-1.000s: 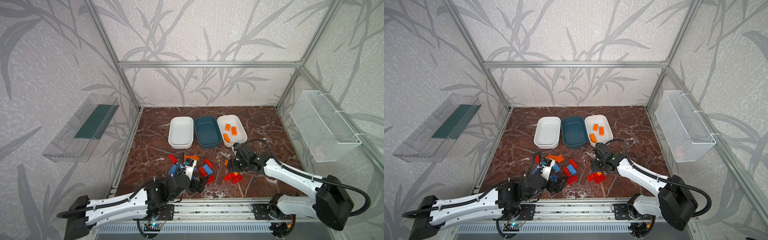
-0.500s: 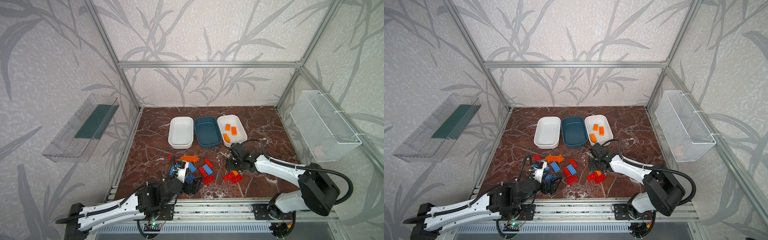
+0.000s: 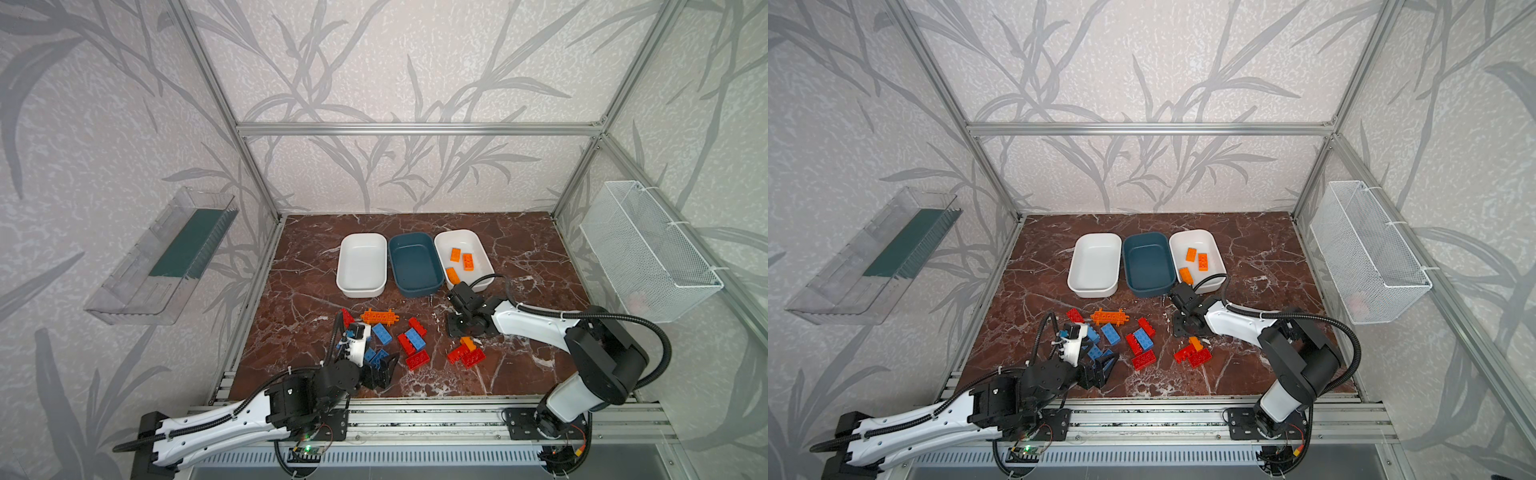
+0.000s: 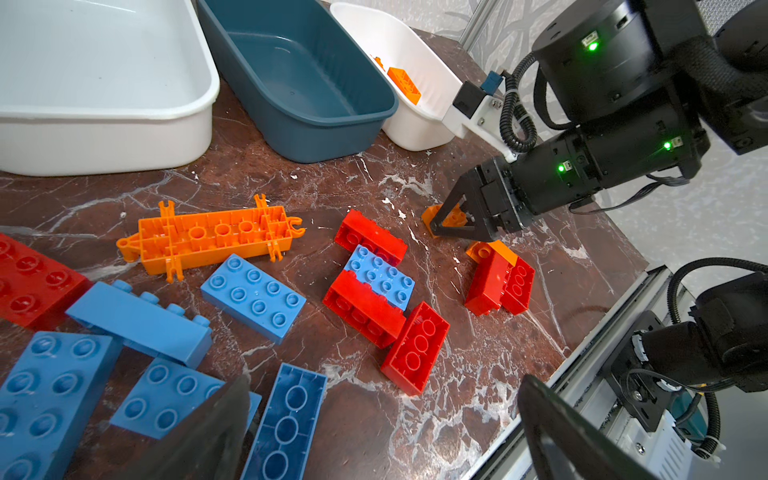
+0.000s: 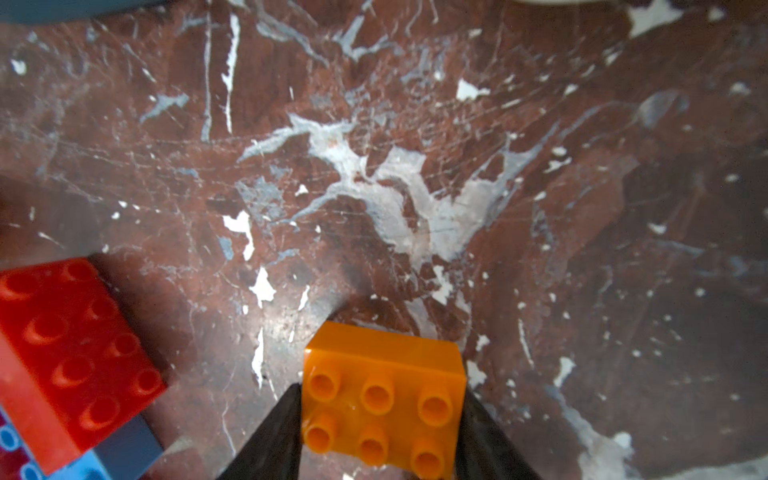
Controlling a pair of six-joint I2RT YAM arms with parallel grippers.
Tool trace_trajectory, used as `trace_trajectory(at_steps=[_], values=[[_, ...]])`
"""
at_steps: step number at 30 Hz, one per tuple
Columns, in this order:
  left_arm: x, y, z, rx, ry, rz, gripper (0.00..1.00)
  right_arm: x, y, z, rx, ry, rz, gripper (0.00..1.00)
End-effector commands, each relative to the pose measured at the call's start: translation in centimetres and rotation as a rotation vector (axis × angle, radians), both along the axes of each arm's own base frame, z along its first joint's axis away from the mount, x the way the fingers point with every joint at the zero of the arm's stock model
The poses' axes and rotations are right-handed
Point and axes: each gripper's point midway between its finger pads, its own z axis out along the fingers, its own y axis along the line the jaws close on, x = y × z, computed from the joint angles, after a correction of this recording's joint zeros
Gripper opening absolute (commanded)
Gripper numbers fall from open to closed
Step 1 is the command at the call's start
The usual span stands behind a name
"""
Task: Sort the legos into containers by color
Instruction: 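Lower the right gripper onto another orange brick and grasp it, then carry the orange brick into the white tub and release it with the right gripper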
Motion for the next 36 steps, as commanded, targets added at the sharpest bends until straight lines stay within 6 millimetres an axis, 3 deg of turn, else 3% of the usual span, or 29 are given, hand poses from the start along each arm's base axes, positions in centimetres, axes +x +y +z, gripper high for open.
trace_trajectory(at_steps=[1,4,8,14,17,20,27,31,35,36], values=[[0.3,0.9,-0.7,0.020,-0.007,0.034,0.99,0.3,0.2,0.1,-0.028,-0.002,0.002,0.45],[0.3,1.0,-0.6,0.015,-0.016,0.036,0.99,0.4,0.2,0.4,-0.039,-0.004,0.010,0.36],[0.3,1.1,-0.5,0.008,-0.022,0.039,0.99,0.5,0.3,2.1,-0.028,-0.029,0.021,0.31],[0.7,0.7,0.3,-0.008,-0.056,0.038,0.99,1.5,-0.3,7.9,-0.031,-0.150,0.041,0.31],[1.0,0.4,0.8,-0.007,-0.083,0.043,0.99,3.0,-1.3,11.0,-0.073,-0.268,0.036,0.31],[1.5,0.1,1.2,0.006,-0.104,0.059,0.99,4.6,-2.4,12.8,-0.068,-0.322,0.022,0.31],[2.8,-2.7,1.6,0.114,-0.101,0.030,0.99,9.9,-5.0,13.4,0.006,-0.313,-0.058,0.31],[4.4,-5.1,2.0,0.137,-0.086,-0.006,0.99,12.7,-5.5,12.1,0.029,-0.278,-0.073,0.31],[7.4,-6.3,1.2,0.092,0.004,0.006,0.99,15.0,-5.1,10.5,0.052,-0.242,-0.066,0.31],[8.1,-6.5,1.3,0.093,0.017,0.008,0.99,15.6,-4.9,9.2,0.048,-0.212,-0.062,0.32]])
